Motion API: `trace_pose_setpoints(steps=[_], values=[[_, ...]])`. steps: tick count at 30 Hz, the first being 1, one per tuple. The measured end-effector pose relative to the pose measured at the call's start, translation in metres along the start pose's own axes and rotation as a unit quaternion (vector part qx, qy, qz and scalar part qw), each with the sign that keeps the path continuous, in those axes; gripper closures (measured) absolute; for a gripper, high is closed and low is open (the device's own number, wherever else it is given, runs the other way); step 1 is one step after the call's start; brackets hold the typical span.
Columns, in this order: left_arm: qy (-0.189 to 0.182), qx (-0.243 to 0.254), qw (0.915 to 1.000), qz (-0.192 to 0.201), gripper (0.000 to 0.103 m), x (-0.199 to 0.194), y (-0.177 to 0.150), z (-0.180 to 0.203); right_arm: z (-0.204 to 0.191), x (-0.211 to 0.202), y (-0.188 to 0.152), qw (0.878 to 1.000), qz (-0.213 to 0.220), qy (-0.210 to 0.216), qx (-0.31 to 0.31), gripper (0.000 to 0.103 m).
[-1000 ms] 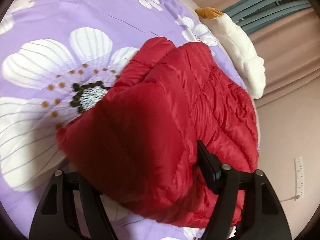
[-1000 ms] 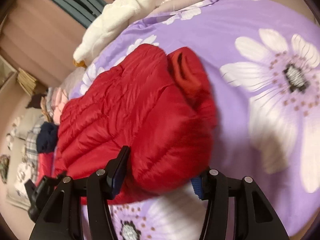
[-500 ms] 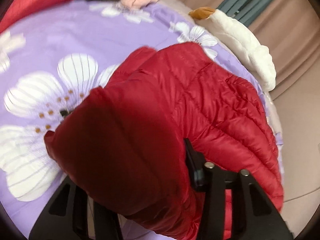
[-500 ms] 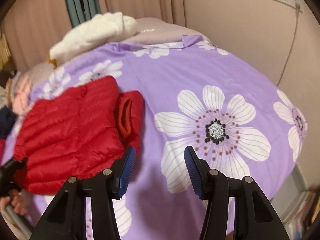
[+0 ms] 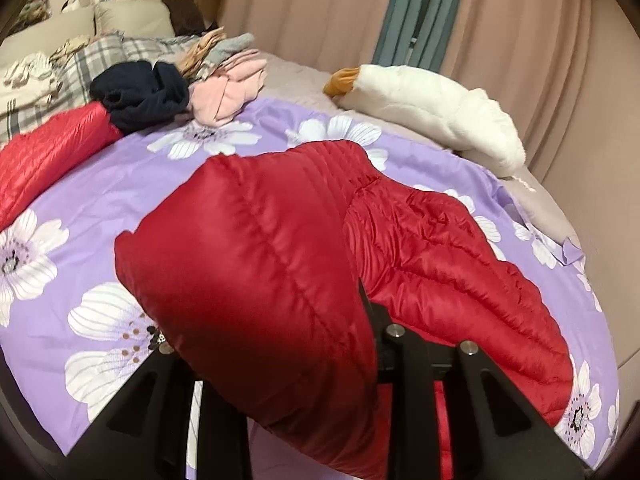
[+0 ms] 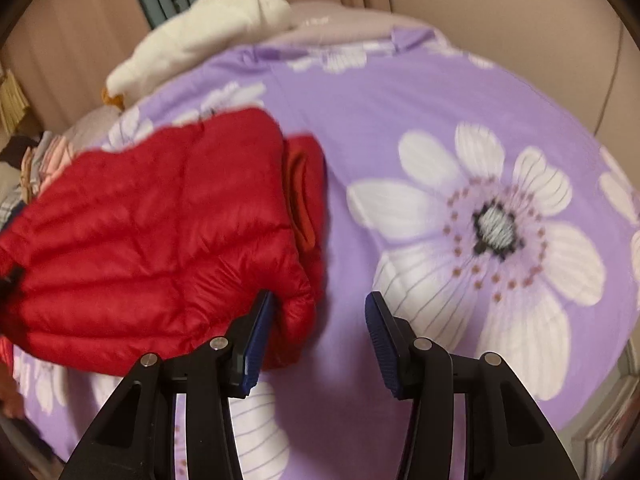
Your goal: Fold large clothes
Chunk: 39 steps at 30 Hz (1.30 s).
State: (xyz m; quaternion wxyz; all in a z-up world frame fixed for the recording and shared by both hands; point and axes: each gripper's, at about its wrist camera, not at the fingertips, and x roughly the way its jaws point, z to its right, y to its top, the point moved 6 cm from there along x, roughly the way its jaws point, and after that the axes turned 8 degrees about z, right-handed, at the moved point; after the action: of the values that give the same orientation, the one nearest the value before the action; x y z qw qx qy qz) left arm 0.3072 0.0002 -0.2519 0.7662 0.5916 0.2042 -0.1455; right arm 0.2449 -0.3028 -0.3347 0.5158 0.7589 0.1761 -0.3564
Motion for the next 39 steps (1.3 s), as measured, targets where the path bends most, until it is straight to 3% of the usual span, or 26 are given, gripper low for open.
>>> trace_pose_setpoints(steps=[6,12,17,24,36,39], values=[[0.002,0.036,0.9987,0.037,0.073,-0.021,0.006,0.031,-0.006,0.015,-0.008,0.999,0.004,-0.018,-0.04,0.053],[-0.032,0.074,0.9931,0.085,0.073,-0.047,0.02,0.065,-0.007,0.02,-0.005,0.999,0.005,-0.028,-0.046,0.053],[-0.067,0.09,0.9885,0.102,0.073,-0.064,0.026,0.091,-0.005,0.019,-0.003,0.999,0.007,-0.022,-0.045,0.053],[-0.072,0.127,0.9838,0.104,0.073,-0.072,0.016,0.122,0.002,0.009,-0.002,1.0,0.027,-0.007,-0.01,0.053],[-0.09,0.14,0.9827,0.082,0.072,-0.076,-0.005,0.164,0.043,-0.044,0.011,0.988,0.102,-0.108,0.05,0.081],[-0.1,0.141,0.9824,0.071,0.072,-0.077,-0.013,0.173,0.056,-0.058,0.014,0.979,0.126,-0.146,0.061,0.081]])
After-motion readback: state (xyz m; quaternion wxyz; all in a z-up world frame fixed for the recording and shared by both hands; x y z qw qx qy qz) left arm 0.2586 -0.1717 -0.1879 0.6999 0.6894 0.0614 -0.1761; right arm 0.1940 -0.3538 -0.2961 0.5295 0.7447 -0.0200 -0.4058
